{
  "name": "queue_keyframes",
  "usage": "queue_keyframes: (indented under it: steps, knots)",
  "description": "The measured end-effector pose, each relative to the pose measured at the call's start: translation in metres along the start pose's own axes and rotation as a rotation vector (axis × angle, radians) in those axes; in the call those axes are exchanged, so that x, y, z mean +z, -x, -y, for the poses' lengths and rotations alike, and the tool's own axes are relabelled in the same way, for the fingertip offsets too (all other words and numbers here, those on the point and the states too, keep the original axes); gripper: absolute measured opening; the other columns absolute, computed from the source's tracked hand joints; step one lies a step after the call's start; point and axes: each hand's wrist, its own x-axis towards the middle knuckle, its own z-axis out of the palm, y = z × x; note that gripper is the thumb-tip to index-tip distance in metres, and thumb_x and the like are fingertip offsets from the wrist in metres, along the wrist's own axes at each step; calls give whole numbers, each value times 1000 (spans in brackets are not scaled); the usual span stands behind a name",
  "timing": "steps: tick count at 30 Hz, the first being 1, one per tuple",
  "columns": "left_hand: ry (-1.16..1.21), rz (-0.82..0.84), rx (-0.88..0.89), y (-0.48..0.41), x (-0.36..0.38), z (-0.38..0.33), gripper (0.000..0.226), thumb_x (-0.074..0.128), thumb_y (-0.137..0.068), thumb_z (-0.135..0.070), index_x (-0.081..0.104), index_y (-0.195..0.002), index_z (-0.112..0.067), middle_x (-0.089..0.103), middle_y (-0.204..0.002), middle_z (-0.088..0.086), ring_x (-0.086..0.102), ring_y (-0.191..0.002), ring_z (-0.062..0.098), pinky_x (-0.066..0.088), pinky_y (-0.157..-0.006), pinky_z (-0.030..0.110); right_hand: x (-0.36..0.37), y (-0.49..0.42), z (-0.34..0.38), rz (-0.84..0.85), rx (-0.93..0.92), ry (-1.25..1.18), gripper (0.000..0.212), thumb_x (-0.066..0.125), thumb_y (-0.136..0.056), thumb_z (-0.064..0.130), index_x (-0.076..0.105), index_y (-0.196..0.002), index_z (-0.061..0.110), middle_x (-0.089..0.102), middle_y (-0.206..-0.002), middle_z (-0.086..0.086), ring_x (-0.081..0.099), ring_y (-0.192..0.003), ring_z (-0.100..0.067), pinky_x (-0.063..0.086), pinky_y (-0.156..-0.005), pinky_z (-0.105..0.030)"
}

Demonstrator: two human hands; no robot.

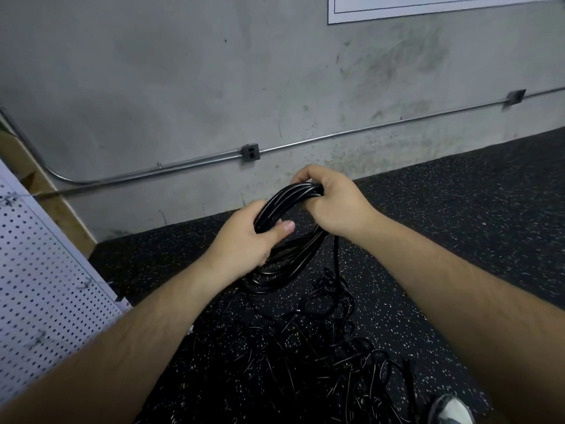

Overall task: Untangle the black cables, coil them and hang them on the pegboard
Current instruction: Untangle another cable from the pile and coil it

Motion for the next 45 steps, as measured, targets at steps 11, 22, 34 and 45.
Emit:
queue_keyframes:
  steps: [11, 22, 34, 45]
  knots:
    - [338, 378, -130, -1, -19, -6, 13, 65, -94, -18, 65, -102, -8, 75, -88, 14, 71, -74, 24, 58, -69, 32, 10, 4, 10, 91, -196, 312, 46, 57, -77, -6, 59, -115, 21, 60, -94, 6, 57, -85, -11, 44, -66, -22]
    - [754, -90, 16, -12, -50, -3, 40, 53, -102, -10, 56, -63, -18, 38, -58, -4, 33, -45, 9, 39, -51, 26, 15, 1, -28, 264, 269, -579, 77, 70, -67, 29, 46, -141, 28, 65, -130, -2, 64, -117, -21, 44, -111, -47]
    - [821, -330, 111, -6, -93, 1, 34, 58, -101, -13, 48, -69, -20, 37, -57, -5, 31, -46, 9, 40, -51, 24, 138, 38, -70, 564, 424, -15, 14, 60, -102, 27, 62, -112, 17, 64, -99, 4, 53, -63, -2, 42, -54, -14]
    - [667, -434, 146, -12, -104, 25, 16, 61, -101, -12, 52, -88, -12, 43, -62, -3, 39, -50, 12, 42, -55, 27, 116, 34, -25, 315, 249, 296, 18, 48, -105, 23, 43, -114, 8, 63, -97, -9, 61, -74, -16, 49, -59, -31]
